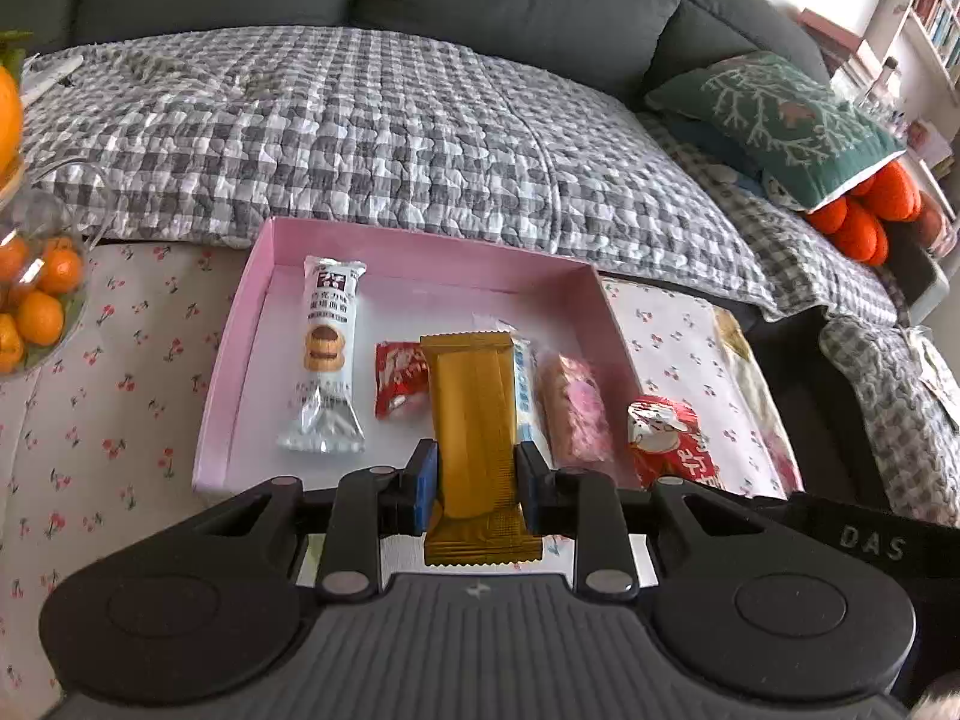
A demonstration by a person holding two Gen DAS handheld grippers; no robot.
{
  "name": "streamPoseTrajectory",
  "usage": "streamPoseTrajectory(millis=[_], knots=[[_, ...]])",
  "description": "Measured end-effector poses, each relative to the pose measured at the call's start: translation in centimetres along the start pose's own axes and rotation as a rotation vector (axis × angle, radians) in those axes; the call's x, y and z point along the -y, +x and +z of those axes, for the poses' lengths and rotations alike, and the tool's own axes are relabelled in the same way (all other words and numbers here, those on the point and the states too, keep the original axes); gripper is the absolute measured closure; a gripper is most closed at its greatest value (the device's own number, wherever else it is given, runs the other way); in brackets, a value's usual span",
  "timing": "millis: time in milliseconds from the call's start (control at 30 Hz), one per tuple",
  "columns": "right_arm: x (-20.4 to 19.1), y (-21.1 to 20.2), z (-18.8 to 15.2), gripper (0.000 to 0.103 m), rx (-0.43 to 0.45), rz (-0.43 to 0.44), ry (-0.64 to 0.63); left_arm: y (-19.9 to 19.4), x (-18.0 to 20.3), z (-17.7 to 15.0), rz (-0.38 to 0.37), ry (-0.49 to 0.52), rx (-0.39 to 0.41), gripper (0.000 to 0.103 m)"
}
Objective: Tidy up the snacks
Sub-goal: 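Carry the gold bar and red candy pack into the pink box and open both tools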
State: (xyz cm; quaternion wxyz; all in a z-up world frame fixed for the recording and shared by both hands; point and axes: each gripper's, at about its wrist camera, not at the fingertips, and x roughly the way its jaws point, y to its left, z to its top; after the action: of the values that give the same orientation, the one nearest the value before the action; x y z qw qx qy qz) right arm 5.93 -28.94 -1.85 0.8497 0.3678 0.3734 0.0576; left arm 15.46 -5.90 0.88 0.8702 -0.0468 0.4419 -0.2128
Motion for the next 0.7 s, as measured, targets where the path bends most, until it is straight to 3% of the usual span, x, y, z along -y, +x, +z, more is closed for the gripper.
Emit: streamPoseTrajectory(millis=[300, 533, 700], knots=[[-0.1, 2.1, 0.6, 0.070, 0.015, -0.014, 0.030, 3.1, -2.3, 0.2, 0.048, -0.045, -0.073, 0.078], [-0.1, 3.5, 0.6, 0.069, 0.016, -0.049, 0.036, 4.2, -2.2, 0.6, 0.048, -0.024, -0.070, 0.078], [0.0, 3.6, 0.6, 0.068, 0.023, -0.065, 0.035, 5.7, -3.0, 0.8, 0.088, -0.032, -0.087, 0.078]])
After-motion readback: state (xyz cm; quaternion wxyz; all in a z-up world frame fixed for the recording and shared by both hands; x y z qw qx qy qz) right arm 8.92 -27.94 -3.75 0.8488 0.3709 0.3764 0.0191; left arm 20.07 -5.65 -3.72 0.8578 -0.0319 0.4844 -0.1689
